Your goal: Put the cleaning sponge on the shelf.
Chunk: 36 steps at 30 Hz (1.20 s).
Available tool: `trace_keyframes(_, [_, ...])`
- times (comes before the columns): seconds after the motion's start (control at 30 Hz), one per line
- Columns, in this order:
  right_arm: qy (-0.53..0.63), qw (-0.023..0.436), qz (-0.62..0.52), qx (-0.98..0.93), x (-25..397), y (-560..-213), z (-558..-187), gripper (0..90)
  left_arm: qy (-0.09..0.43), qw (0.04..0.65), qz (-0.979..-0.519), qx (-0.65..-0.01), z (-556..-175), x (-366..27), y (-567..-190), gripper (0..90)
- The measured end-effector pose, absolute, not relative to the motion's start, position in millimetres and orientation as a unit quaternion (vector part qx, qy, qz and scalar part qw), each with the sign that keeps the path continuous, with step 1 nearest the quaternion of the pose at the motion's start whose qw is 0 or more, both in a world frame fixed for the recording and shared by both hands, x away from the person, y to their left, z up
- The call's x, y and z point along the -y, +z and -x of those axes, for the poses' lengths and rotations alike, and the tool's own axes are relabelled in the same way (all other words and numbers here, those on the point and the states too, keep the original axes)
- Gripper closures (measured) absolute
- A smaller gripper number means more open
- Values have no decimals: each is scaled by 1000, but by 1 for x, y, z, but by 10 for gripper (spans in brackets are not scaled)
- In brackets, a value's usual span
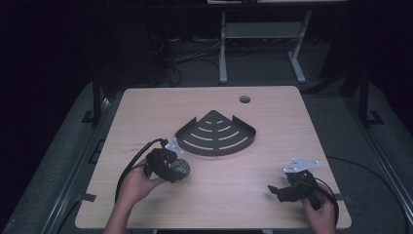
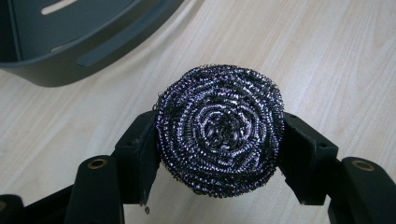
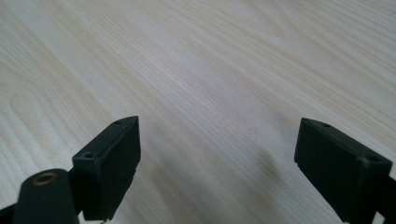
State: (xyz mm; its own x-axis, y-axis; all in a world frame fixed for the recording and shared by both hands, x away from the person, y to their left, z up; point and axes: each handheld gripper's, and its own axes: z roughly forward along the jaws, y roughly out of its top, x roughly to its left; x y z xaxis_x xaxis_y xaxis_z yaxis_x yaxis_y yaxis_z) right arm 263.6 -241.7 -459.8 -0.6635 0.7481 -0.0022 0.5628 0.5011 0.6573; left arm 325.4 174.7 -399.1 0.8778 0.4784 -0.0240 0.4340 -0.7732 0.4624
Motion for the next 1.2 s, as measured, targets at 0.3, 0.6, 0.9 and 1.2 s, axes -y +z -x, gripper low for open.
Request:
trace_keyframes(0.3, [322,144,-384,-853,242,-460,-264,140,48,235,-940,-242,-336,-170,-393,351])
trace_keyframes(0.6, [323,145,-385,-852,242,-460,-264,140,44,232,-942,-239,-348,-162,-387,351])
trace_keyframes(0.9, [323,144,-384,-853,242,-460,-264,140,43,227,-945,-232,-360,-150,-381,351])
trace_keyframes(1.2, [324,144,-384,-853,242,-460,-264,140,42,227,-946,-228,-372,-140,-378,351])
